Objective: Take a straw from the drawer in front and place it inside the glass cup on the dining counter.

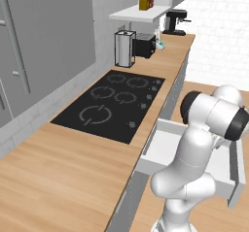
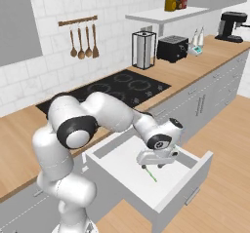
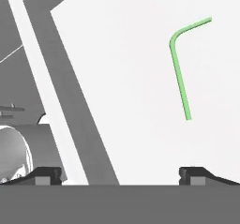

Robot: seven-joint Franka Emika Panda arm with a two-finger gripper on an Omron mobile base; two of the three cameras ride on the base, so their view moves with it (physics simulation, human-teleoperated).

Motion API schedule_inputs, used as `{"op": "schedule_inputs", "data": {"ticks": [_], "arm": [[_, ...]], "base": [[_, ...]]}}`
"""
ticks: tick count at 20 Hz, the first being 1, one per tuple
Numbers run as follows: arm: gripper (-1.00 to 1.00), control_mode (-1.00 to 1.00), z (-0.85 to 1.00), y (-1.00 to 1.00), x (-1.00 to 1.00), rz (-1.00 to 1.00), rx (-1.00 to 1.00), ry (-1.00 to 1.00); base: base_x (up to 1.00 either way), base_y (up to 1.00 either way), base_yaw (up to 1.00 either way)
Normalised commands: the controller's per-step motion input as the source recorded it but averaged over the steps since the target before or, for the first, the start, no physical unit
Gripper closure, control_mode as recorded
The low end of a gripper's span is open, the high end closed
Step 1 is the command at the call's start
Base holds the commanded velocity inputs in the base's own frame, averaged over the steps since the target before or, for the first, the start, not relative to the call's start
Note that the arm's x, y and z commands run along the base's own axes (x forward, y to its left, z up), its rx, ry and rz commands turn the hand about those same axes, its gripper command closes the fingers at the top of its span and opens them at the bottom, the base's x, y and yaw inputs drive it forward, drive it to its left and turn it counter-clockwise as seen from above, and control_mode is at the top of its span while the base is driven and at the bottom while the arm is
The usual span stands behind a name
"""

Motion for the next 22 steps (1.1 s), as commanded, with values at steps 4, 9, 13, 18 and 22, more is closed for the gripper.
{"op": "schedule_inputs", "data": {"ticks": [4,9,13,18,22], "arm": [[-1.0,-1.0,-0.28,0.46,0.22,-0.05,-0.15,-0.07],[-1.0,-1.0,-0.27,0.31,0.16,-0.06,-0.11,-0.06],[-1.0,-1.0,-0.02,0.04,0.27,-0.01,-0.05,0.0],[-1.0,-1.0,-0.13,0.0,0.21,0.0,-0.05,0.0],[-1.0,-1.0,-0.23,0.0,0.18,0.0,-0.04,0.0]], "base": [[0.0,0.0,0.0],[0.0,0.0,0.0],[0.0,0.0,0.0],[0.0,0.0,0.0],[0.0,0.0,0.0]]}}
